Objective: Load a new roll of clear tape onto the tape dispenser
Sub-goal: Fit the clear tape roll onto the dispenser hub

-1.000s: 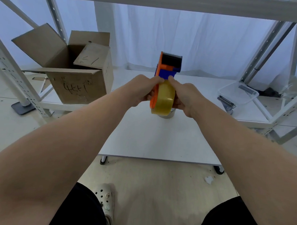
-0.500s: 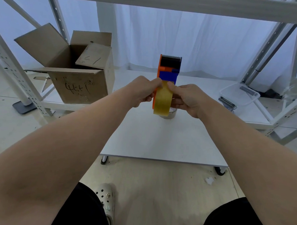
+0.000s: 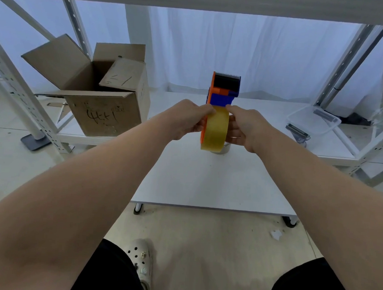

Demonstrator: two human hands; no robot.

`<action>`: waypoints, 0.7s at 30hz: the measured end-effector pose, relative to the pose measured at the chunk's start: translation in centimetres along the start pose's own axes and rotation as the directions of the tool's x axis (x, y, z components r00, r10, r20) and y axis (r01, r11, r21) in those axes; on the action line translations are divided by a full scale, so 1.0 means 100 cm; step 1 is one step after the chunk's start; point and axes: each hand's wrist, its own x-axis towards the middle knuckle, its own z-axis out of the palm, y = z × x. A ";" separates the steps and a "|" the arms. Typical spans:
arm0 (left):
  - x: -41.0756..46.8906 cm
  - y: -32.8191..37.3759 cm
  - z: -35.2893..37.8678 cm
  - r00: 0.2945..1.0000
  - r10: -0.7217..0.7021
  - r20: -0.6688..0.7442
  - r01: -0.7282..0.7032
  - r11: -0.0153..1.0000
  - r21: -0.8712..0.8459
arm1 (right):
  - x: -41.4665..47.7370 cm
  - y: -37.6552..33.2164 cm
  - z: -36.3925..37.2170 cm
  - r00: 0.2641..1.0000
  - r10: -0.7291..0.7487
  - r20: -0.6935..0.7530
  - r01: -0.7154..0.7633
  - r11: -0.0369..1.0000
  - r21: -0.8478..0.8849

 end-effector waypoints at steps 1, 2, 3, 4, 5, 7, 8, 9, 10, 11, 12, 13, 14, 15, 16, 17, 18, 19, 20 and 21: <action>0.000 0.000 0.000 1.000 0.001 0.022 -0.001 1.000 -0.001 | 0.001 0.000 -0.001 1.000 0.006 -0.007 -0.006 1.000 -0.006; 0.000 -0.001 0.000 0.999 -0.001 0.040 0.001 1.000 -0.009 | 0.002 0.000 -0.003 1.000 0.006 -0.008 -0.006 1.000 -0.013; -0.001 -0.001 -0.001 0.998 -0.005 0.058 0.007 1.000 -0.024 | 0.003 0.001 -0.004 1.000 0.004 -0.005 -0.004 1.000 -0.019; -0.001 -0.001 -0.002 0.997 -0.008 0.075 0.012 0.999 -0.044 | 0.004 0.001 -0.004 1.000 0.001 0.000 -0.001 1.000 -0.025; -0.001 -0.002 -0.003 0.996 -0.010 0.087 0.015 0.998 -0.058 | 0.005 0.002 -0.005 1.000 -0.004 0.005 0.004 1.000 -0.030; 0.000 -0.004 -0.004 0.995 -0.007 0.095 0.013 0.998 -0.060 | 0.005 0.003 -0.004 1.000 -0.016 0.018 0.016 0.999 -0.039; 0.000 -0.005 -0.004 0.996 -0.003 0.090 0.008 0.999 -0.053 | 0.005 0.003 -0.003 0.999 -0.019 0.029 0.020 0.999 -0.033; 0.000 -0.005 -0.004 0.997 0.002 0.077 0.002 0.999 -0.048 | 0.005 0.003 -0.004 0.999 -0.021 0.043 0.022 1.000 -0.015; 0.000 -0.006 -0.003 0.998 0.007 0.058 -0.005 0.999 -0.048 | 0.006 0.003 -0.004 0.998 -0.022 0.061 0.021 1.000 0.009; 0.002 -0.008 -0.002 0.999 0.011 0.033 -0.009 0.999 -0.050 | 0.006 0.004 -0.005 0.997 -0.022 0.079 0.019 0.999 0.035; 0.003 -0.009 0.000 1.000 0.011 0.006 -0.011 0.999 -0.052 | 0.007 0.004 -0.005 0.995 -0.023 0.095 0.018 0.998 0.054; 0.004 -0.010 0.001 1.000 0.004 -0.028 -0.005 0.999 -0.052 | 0.007 0.004 -0.005 0.994 -0.026 0.110 0.020 0.998 0.064; 0.005 -0.011 0.002 0.998 -0.011 -0.066 0.007 0.999 -0.053 | 0.006 0.004 -0.004 0.991 -0.032 0.126 0.025 0.998 0.058; 0.007 -0.012 0.002 0.994 -0.030 -0.105 0.024 0.998 -0.061 | 0.006 0.005 -0.004 0.989 -0.039 0.144 0.034 0.999 0.042; 0.008 -0.013 0.003 0.989 -0.050 -0.142 0.040 0.996 -0.076 | 0.007 0.005 -0.003 0.986 -0.044 0.163 0.041 0.999 0.022; 0.010 -0.014 0.002 0.983 -0.068 -0.174 0.052 0.994 -0.093 | 0.006 0.005 -0.001 0.982 -0.047 0.181 0.047 0.999 0.001; 0.011 -0.014 0.001 0.977 -0.080 -0.198 0.061 0.993 -0.104 | 0.006 0.005 0.001 0.980 -0.046 0.194 0.050 0.999 -0.019; 0.012 -0.014 0.000 0.973 -0.088 -0.214 0.066 0.992 -0.110 | 0.005 0.005 0.002 0.979 -0.046 0.196 0.054 0.998 -0.035; 0.013 -0.014 -0.001 0.971 -0.091 -0.221 0.067 0.991 -0.115 | 0.005 0.005 0.003 0.981 -0.048 0.187 0.056 0.998 -0.037; 0.014 -0.014 -0.002 0.972 -0.090 -0.219 0.065 0.991 -0.120 | 0.005 0.005 0.004 0.985 -0.050 0.167 0.054 0.998 -0.022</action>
